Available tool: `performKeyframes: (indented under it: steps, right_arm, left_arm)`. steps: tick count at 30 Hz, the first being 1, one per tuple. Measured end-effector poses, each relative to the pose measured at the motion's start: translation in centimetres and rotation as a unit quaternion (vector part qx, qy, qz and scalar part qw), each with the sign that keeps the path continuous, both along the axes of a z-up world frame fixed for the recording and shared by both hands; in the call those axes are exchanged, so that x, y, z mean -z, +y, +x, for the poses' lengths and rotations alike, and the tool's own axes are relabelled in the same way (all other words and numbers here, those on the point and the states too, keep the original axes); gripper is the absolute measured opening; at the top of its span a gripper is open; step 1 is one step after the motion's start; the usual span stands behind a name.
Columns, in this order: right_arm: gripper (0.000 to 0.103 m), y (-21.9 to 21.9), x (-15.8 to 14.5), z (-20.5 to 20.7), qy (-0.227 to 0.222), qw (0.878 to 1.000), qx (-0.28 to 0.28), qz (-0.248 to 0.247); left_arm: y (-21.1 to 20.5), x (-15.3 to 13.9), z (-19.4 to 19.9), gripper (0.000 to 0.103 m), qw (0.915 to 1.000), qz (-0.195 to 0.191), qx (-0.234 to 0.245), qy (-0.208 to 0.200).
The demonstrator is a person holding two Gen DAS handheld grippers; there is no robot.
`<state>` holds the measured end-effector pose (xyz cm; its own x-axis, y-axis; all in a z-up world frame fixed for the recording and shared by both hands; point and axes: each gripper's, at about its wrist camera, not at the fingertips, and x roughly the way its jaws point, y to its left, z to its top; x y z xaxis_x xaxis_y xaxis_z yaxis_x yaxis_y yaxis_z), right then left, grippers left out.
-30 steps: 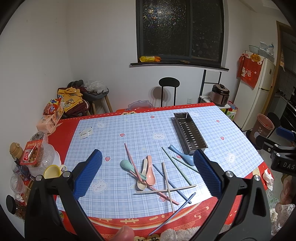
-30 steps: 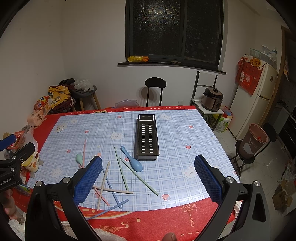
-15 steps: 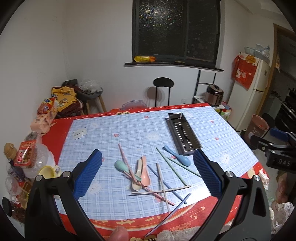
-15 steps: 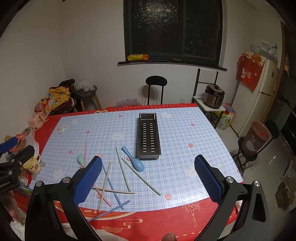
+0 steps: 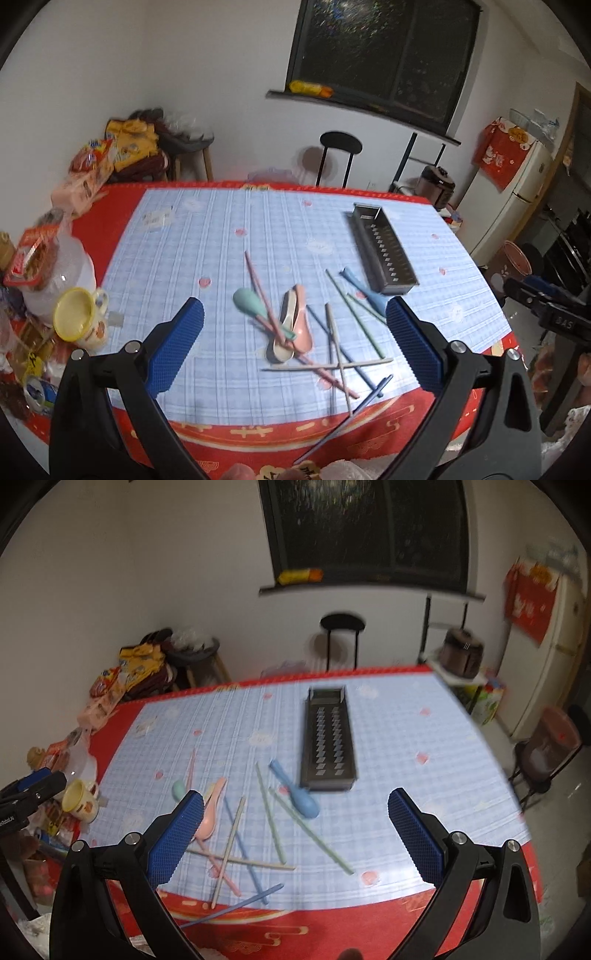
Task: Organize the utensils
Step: 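Lower the left tool to the beige chopstick while the right tool lowers to the green chopstick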
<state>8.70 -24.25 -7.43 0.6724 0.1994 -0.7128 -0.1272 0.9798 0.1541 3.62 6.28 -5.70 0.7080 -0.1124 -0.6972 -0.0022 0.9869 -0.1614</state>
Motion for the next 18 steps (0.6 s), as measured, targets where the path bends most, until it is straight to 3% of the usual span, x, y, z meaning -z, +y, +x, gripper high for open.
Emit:
performKeyframes:
  steps: [7,15,18]
  right_arm:
    - [0.098,0.7,6.8,1.7,0.076,0.997,-0.004,-0.006]
    - [0.098,0.8,10.5,1.8,0.130,0.991,-0.009,-0.011]
    - [0.098,0.0,11.4,2.1,0.136,0.991,-0.014,-0.002]
  left_arm:
    - [1.4,5.3,0.6,0.097,0.9991,0.001,0.002,0.043]
    - [0.1,10.9,2.2,0.097,0.9934,0.025,0.012,0.111]
    - [-1.2,12.1,3.0,0.097,0.9923,0.006,0.026,0.121]
